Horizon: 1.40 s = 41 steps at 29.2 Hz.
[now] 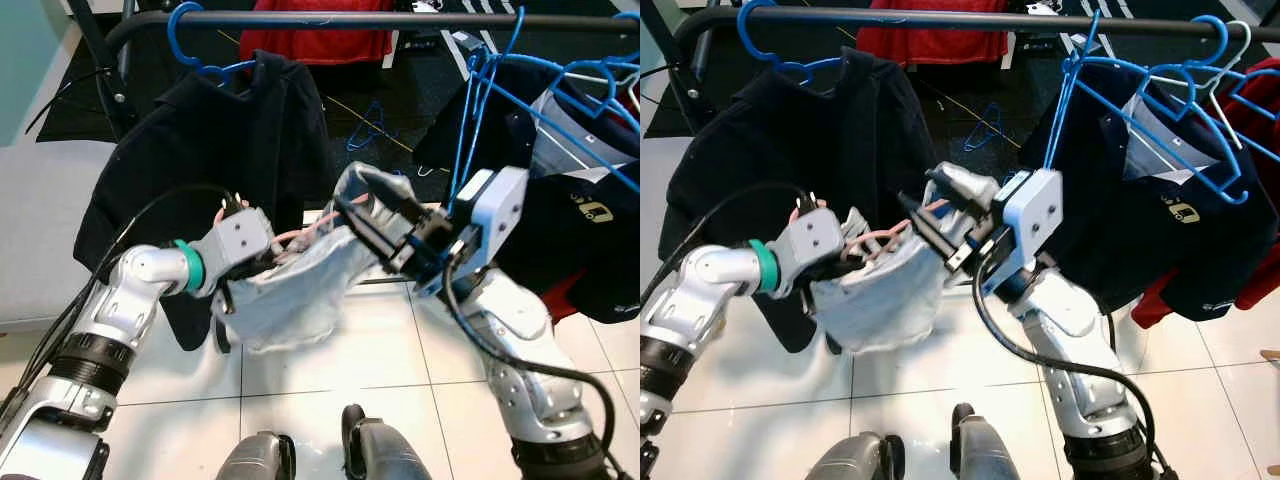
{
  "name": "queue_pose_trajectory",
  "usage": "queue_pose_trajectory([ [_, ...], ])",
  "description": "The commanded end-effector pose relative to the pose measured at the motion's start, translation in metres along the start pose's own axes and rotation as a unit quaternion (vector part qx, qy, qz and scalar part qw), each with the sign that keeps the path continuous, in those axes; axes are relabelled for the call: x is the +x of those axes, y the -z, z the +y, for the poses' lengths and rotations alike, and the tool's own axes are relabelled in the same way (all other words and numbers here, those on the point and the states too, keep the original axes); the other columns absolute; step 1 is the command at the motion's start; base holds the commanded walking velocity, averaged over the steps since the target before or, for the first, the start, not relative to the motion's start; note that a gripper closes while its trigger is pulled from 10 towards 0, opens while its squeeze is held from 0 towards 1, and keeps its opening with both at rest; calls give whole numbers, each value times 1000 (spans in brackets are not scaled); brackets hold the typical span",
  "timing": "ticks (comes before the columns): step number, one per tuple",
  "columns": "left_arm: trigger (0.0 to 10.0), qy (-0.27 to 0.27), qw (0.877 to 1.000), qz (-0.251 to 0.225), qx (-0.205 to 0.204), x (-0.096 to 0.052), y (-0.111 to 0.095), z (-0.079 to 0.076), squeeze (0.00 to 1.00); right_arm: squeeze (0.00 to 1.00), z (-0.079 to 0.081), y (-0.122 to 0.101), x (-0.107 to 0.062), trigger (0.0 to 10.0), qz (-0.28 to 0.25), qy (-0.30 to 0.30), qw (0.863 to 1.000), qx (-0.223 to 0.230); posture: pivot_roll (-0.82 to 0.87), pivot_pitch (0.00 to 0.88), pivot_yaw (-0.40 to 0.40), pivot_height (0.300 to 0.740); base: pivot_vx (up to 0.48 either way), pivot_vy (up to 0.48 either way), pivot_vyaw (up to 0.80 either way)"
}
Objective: Hang hanger
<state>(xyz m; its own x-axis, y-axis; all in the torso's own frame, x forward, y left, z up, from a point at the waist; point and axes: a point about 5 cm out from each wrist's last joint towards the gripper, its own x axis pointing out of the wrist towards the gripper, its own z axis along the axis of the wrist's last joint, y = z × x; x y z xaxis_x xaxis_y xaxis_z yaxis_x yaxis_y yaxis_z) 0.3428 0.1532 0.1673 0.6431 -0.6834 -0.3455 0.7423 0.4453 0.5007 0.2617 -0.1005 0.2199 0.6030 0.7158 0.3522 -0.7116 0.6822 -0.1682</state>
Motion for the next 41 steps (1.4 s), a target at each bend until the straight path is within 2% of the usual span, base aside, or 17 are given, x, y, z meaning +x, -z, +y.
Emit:
queue_pose_trajectory([
  [1, 10000, -20, 1000, -10, 9, 0, -7, 5, 0, 0, 8, 6, 0, 10000, 17, -11, 1000, -1, -52, 140, 101, 740, 0, 0, 0],
  [6, 10000, -44, 998, -14, 32, 2, -18, 10, 0, 0, 12, 21, -1, 10000, 54, 17, 998, -6, -53, 139, 100, 740, 0, 0, 0],
  [7, 10000, -44, 998, -15, 49, 2, -23, 10, 0, 0, 10, 33, -1, 10000, 68, 71, 995, -4, -54, 140, 97, 740, 0, 0, 0],
  [14, 10000, -42, 997, -12, 67, 1, -27, 8, 0, 0, 6, 52, -1, 10000, 84, 174, 980, 45, -53, 142, 93, 740, 0, 0, 0],
  [19, 10000, -37, 996, -10, 82, 1, -27, 5, 0, 0, 2, 56, -1, 10000, 95, 190, 977, 22, -53, 142, 91, 740, 0, 0, 0],
  [20, 10000, -34, 996, -8, 87, 1, -26, 3, 0, 275, 1, 55, 0, 10000, 98, 184, 978, 2, -55, 142, 86, 740, 0, 0, 0],
  [21, 10000, -34, 996, -8, 87, 1, -26, 3, 0, 275, 1, 55, 0, 10000, 98, 184, 978, 2, -55, 142, 86, 740, 0, 0, 0],
  [22, 10000, -33, 995, -6, 92, 1, -25, 2, 0, 412, 0, 51, 1, 10000, 87, 180, 980, 16, -55, 143, 82, 740, 0, 0, 0],
  [23, 10000, -33, 995, -4, 94, 1, -24, 1, 0, 349, -1, 48, 3, 10000, 75, 182, 980, 37, -55, 142, 79, 740, 0, 0, 0],
  [25, 10000, -34, 995, -3, 94, 1, -24, 0, 0, 322, -1, 46, 4, 10000, 66, 183, 979, 59, -55, 143, 77, 740, 0, 0, 0],
  [26, 10000, -34, 995, -3, 94, 2, -24, 0, 0, 0, -1, 44, 5, 10000, 54, 187, 977, 86, -55, 143, 77, 740, 0, 0, 0],
  [28, 10000, -34, 995, -4, 94, 2, -24, -1, 0, 0, -1, 43, 6, 10000, 47, 191, 975, 101, -57, 144, 76, 740, 0, 0, 0],
  [30, 10000, -34, 995, -5, 95, 2, -25, -1, 0, 0, 2, 42, 11, 10000, 33, 184, 969, 159, -59, 144, 77, 740, 0, 0, 0],
  [33, 10000, -34, 995, -6, 95, 2, -26, -2, 0, 0, 3, 41, 13, 10000, 29, 183, 967, 174, -59, 144, 77, 740, 0, 0, 0],
  [34, 10000, -33, 995, -8, 95, 2, -27, -1, 0, 0, 3, 42, 15, 10000, 22, 187, 959, 212, -57, 144, 77, 740, 0, 0, 0],
  [39, 10000, -34, 995, -11, 98, 2, -29, -1, 0, 0, 2, 46, 18, 10000, 14, 202, 939, 277, -51, 144, 76, 740, 0, 0, 0],
  [41, 10000, -37, 994, -11, 100, 2, -30, 0, 0, 0, 3, 49, 18, 10000, 12, 211, 924, 319, -50, 143, 72, 740, 0, 0, 0],
])
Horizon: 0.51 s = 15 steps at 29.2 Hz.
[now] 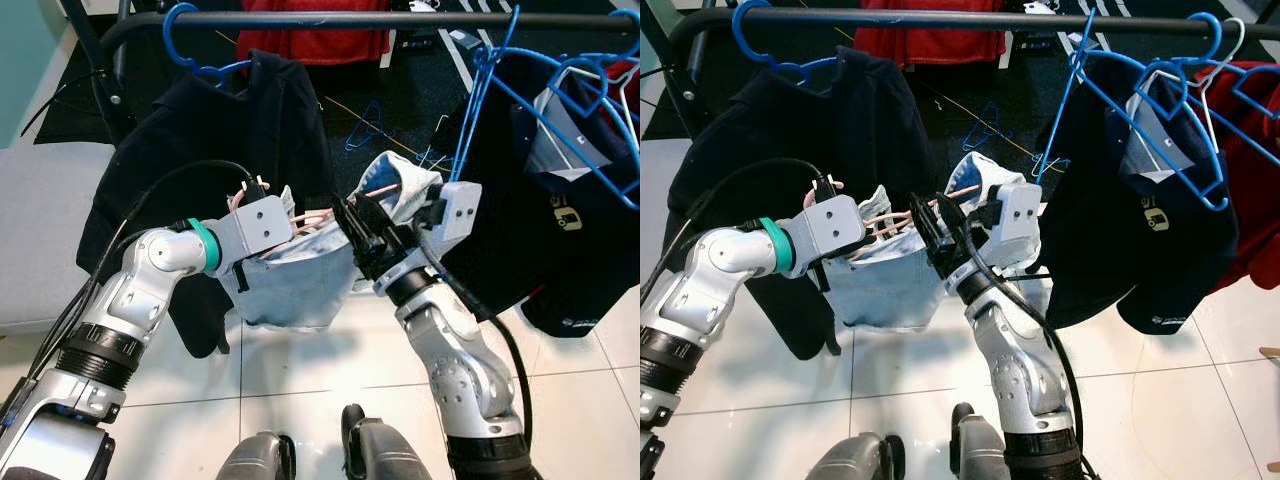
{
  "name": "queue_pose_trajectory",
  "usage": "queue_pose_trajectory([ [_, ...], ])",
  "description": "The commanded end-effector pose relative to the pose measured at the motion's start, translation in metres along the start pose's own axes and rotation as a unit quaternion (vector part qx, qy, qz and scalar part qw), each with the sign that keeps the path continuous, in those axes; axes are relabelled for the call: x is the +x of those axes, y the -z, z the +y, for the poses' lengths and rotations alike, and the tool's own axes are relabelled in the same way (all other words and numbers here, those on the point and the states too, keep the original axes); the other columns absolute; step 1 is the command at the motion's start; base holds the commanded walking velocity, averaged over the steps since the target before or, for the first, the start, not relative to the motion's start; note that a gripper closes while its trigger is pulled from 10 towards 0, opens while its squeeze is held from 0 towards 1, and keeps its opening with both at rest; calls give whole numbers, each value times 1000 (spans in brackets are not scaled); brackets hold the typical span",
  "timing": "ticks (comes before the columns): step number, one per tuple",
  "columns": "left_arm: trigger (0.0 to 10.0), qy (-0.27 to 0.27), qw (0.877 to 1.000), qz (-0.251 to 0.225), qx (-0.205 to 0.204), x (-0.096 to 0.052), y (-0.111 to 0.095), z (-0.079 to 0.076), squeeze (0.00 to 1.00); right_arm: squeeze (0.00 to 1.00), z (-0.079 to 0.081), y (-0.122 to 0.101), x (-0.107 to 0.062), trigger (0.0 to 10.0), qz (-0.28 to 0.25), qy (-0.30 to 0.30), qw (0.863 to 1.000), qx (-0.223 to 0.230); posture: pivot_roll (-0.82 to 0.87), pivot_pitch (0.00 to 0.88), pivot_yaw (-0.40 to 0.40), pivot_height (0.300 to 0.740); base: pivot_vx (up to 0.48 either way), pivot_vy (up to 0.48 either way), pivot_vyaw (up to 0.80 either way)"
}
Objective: Hang hanger
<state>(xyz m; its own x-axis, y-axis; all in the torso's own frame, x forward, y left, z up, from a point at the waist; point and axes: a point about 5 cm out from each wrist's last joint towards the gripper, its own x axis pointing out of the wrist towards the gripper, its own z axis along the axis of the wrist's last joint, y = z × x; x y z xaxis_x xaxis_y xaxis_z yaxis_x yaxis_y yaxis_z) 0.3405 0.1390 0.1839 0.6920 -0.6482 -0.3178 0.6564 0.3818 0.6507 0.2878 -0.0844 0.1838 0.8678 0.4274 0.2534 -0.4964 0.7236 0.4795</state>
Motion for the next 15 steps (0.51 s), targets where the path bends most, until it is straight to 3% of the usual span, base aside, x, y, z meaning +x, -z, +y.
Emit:
queue_pose_trajectory([
  [1, 10000, -9, 1000, -17, 15, -1, -8, 2, 0, 0, 3, 7, 2, 10000, 3, 12, 998, 60, -50, 143, 72, 740, 0, 0, 0],
  [15, 10000, -20, 999, -31, 11, 1, -12, -1, 0, 0, -11, 18, 2, 10000, 39, 41, 986, 157, -48, 139, 35, 740, 0, 0, 0],
])
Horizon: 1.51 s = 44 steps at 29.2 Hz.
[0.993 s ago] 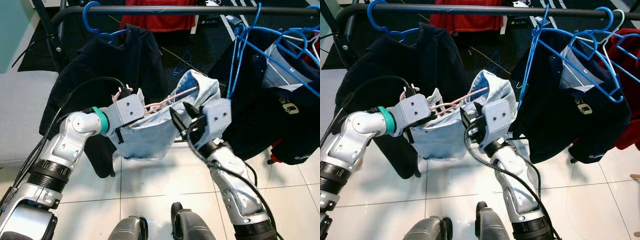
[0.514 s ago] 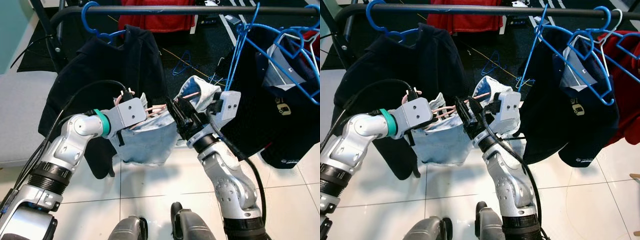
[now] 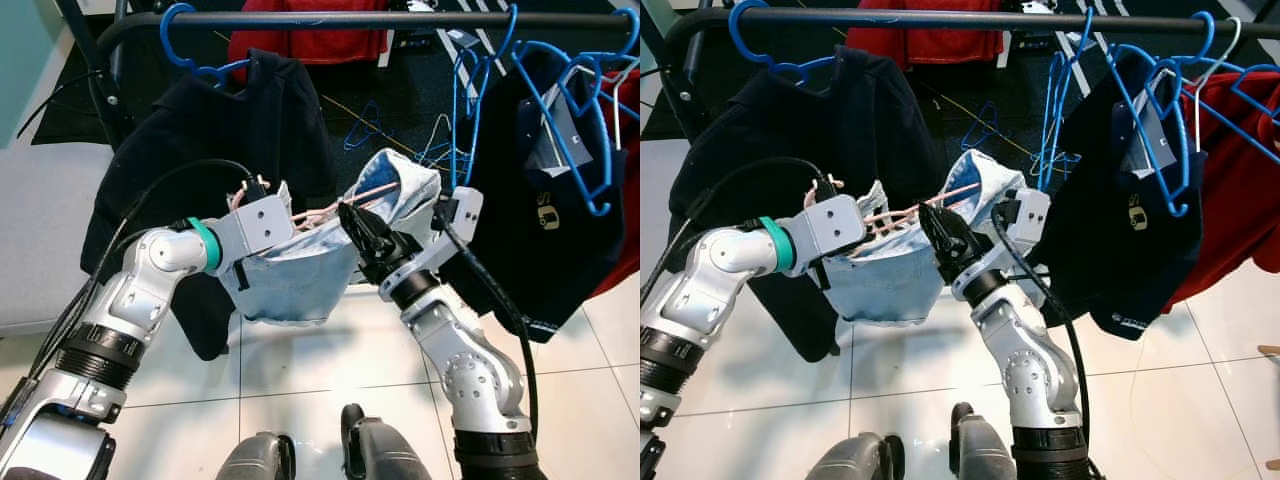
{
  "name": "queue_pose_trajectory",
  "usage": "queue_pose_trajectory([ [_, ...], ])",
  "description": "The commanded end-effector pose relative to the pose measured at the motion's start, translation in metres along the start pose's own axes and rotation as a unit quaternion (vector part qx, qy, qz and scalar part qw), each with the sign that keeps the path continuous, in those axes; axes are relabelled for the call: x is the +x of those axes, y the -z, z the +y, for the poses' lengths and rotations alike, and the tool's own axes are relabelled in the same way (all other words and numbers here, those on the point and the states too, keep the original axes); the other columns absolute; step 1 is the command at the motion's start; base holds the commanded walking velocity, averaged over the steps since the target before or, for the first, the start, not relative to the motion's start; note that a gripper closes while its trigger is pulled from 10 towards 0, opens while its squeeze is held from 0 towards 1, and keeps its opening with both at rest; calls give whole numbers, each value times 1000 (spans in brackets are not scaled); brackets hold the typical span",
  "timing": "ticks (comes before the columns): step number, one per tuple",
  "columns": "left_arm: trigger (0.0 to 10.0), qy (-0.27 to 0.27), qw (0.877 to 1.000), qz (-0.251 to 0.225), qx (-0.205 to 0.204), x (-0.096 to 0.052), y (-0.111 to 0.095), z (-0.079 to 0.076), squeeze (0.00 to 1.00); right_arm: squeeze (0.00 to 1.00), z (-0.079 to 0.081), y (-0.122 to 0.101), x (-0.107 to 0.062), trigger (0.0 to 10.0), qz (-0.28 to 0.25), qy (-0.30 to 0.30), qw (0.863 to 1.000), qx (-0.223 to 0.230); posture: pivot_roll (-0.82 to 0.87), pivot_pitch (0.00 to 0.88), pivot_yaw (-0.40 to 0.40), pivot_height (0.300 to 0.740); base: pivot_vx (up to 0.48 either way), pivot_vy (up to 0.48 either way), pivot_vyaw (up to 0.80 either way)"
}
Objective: Hang hanger
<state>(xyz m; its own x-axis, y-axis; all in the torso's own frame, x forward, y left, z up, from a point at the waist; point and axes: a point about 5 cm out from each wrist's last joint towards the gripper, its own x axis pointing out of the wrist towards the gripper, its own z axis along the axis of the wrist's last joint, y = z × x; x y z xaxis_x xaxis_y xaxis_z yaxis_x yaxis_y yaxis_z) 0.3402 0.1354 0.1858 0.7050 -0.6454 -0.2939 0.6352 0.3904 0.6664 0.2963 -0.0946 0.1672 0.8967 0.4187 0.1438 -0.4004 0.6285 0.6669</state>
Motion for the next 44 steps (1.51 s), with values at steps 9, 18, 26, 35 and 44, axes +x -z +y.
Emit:
queue_pose_trajectory([
  [9, 10000, -6, 999, -48, 6, -4, -15, -9, 0, 0, 8, 7, 16, 10000, 10, -32, 998, 56, -48, 127, -6, 740, 0, 0, 0],
  [18, 10000, -3, 998, -64, 3, -4, -20, -18, 0, 0, 17, 4, 28, 10000, 28, -77, 995, 59, -41, 122, -25, 740, 0, 0, 0],
  [26, 10000, -6, 998, -58, 17, 0, -21, -22, 0, 0, 23, 9, 33, 10000, 40, -94, 992, 72, -37, 117, -24, 740, 0, 0, 0],
  [35, 10000, -27, 999, -26, 34, 8, -13, -23, 0, 0, 32, 14, 17, 10000, 55, -142, 985, 75, -47, 116, -11, 740, 0, 0, 0],
  [44, 10000, -31, 999, -30, 18, 5, -9, -29, 0, 0, 15, 22, 4, 10000, 42, -97, 990, 92, -57, 101, 11, 740, 0, 0, 0],
])
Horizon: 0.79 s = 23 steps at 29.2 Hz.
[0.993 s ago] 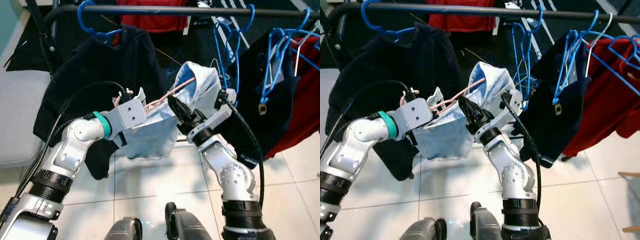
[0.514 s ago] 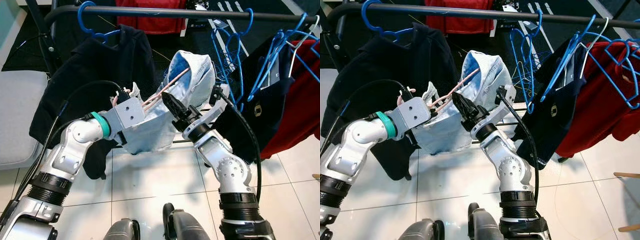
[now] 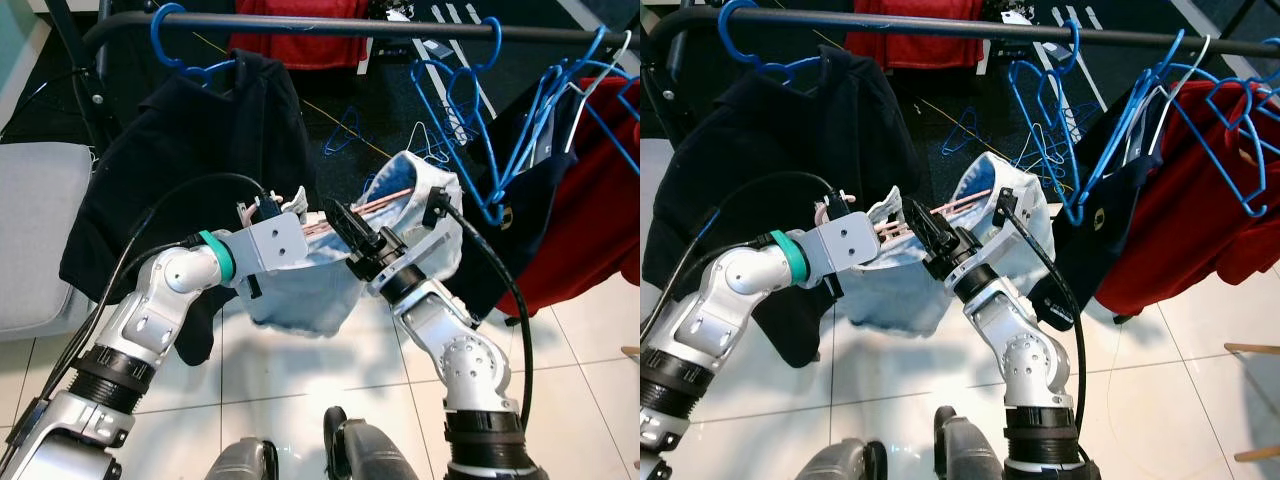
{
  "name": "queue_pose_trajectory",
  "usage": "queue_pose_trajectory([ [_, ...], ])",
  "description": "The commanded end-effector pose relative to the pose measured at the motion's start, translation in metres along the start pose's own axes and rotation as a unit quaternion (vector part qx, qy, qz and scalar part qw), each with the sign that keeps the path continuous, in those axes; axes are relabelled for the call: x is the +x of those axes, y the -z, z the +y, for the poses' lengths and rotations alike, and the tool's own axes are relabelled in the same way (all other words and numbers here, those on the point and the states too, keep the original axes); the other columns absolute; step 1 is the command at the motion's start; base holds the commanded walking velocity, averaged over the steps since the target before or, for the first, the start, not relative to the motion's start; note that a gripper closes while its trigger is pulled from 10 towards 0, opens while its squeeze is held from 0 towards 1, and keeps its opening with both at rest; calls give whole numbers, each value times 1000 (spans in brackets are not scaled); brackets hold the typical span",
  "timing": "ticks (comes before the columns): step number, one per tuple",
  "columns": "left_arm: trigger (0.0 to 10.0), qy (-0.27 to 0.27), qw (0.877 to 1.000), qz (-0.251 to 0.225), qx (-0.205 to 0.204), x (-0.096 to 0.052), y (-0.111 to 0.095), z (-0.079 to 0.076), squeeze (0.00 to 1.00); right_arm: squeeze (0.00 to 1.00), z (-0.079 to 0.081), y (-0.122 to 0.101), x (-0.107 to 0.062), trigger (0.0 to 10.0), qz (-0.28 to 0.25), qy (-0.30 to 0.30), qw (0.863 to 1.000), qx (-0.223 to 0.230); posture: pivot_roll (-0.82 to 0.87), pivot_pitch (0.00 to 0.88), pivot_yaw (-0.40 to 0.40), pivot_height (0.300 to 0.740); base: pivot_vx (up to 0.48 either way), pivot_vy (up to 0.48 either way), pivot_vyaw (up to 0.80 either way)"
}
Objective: Hang hanger
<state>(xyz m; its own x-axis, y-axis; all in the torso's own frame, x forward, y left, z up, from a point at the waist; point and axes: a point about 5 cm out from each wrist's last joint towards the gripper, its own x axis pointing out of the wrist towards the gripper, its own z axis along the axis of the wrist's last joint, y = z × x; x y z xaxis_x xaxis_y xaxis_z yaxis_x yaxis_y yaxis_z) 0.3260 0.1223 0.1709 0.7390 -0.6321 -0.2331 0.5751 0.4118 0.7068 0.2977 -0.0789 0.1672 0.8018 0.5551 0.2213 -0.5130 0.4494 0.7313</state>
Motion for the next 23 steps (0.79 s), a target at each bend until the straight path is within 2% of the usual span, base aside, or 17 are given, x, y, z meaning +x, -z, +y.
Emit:
queue_pose_trajectory([
  [1, 10000, -1, 1000, -20, -3, 2, -6, -5, 0, 0, 1, 14, -4, 10000, 7, -2, 1000, 26, -59, 96, 16, 740, 0, 0, 0],
  [5, 10000, -5, 1000, -20, -4, 2, -6, -6, 0, 0, -3, 15, -6, 10000, 4, 7, 1000, 28, -60, 93, 18, 740, 0, 0, 0],
  [10, 10000, -45, 999, -31, 0, 5, -9, -18, 0, 0, -17, 22, -9, 10000, -5, 30, 998, 48, -57, 75, 25, 740, 0, 0, 0],
  [18, 10000, -114, 994, -5, -5, 5, -2, -31, 0, 0, -28, 38, -16, 10000, 12, 47, 997, 67, -48, 76, 25, 740, 0, 0, 0],
  [23, 10000, -122, 992, 9, -1, 5, 3, -35, 0, 0, -32, 46, -19, 10000, 26, 46, 996, 73, -52, 79, 33, 740, 0, 0, 0],
])
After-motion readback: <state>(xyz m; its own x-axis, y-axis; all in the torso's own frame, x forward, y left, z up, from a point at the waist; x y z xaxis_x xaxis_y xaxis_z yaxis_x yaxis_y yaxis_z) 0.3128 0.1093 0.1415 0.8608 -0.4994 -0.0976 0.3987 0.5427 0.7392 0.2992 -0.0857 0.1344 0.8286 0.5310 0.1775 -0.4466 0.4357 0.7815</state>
